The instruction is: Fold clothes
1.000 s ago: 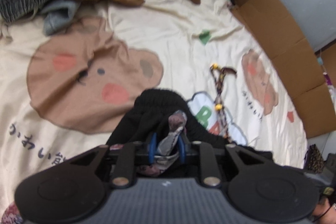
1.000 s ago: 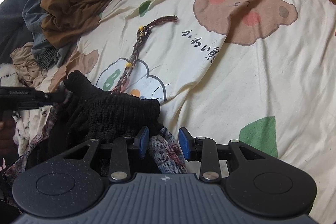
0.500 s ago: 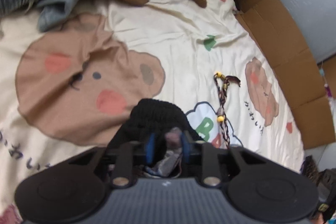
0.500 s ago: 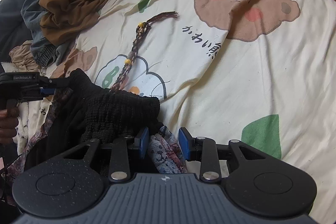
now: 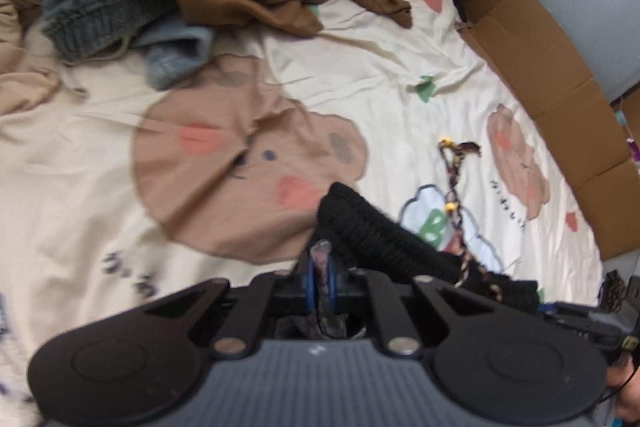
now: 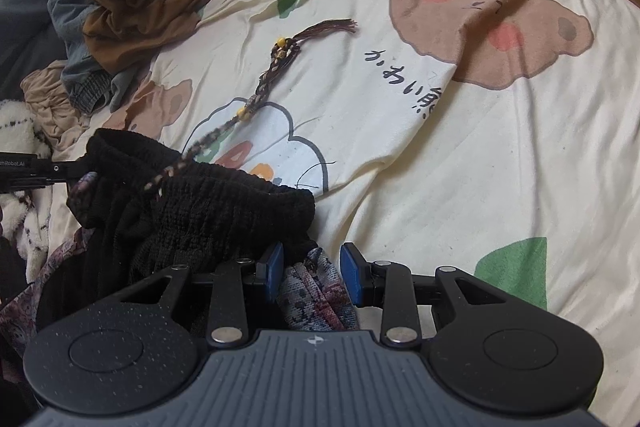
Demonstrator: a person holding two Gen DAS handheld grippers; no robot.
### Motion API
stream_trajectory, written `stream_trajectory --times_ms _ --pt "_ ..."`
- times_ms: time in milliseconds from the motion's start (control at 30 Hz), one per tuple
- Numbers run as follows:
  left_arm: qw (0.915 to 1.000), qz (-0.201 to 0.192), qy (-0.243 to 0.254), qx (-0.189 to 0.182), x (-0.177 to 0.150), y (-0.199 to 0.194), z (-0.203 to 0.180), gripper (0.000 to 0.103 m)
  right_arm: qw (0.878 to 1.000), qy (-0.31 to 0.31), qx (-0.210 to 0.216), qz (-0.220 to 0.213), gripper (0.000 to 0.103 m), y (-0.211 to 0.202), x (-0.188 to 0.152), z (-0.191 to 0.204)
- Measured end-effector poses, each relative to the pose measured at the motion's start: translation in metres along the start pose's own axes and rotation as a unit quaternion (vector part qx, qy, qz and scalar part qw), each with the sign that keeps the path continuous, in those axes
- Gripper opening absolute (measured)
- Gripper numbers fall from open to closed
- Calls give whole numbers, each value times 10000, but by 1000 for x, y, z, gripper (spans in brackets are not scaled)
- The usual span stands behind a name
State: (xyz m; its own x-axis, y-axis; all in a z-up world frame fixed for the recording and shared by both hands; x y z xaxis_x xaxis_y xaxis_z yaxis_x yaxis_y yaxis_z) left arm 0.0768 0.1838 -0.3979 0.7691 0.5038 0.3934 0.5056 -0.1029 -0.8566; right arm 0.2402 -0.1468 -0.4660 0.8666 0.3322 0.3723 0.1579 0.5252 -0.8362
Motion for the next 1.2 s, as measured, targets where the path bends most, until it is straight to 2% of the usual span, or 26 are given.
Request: stream_trajectory --times_ms 267,567,633,667,800,967,1100,1200 --pt "9989 80 311 352 0 -7 25 6 9988 -491 9 85 38 10 -4 17" --pt "9968 149 532 586 1 7 44 5 9962 -838 172 151 38 26 0 24" --pt "9967 171 532 586 2 11 45 5 9950 -965 208 170 18 28 0 27" --pt "9967 169 538 581 3 12 45 5 9948 -977 225 190 17 28 0 29" --pt "9969 145 629 454 9 10 38 5 9974 -714 73 67 11 16 5 19" --pt "9967 158 788 147 15 8 19 5 9985 -458 -238 -175 10 -14 12 7" --pt "9959 224 859 -185 18 14 -1 5 9963 -429 -660 -346 9 -37 14 -1" --pt "9939 279 1039 -259 18 19 -12 5 9950 -281 -865 -411 10 -46 13 -11"
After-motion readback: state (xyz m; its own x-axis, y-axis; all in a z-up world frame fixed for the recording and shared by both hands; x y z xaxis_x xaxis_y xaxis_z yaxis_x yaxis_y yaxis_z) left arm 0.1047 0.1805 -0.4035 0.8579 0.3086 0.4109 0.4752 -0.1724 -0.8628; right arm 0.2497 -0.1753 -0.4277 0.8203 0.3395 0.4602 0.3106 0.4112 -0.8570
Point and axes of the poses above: each gripper's, at about its wrist camera, not at the fingertips, and y roughly the way its jaws point, z to its left, x to its top, the point moved 6 cm from there along y, roughly the way its jaws point, and after that the axes turned 5 degrees about y, right-handed, at the moved point
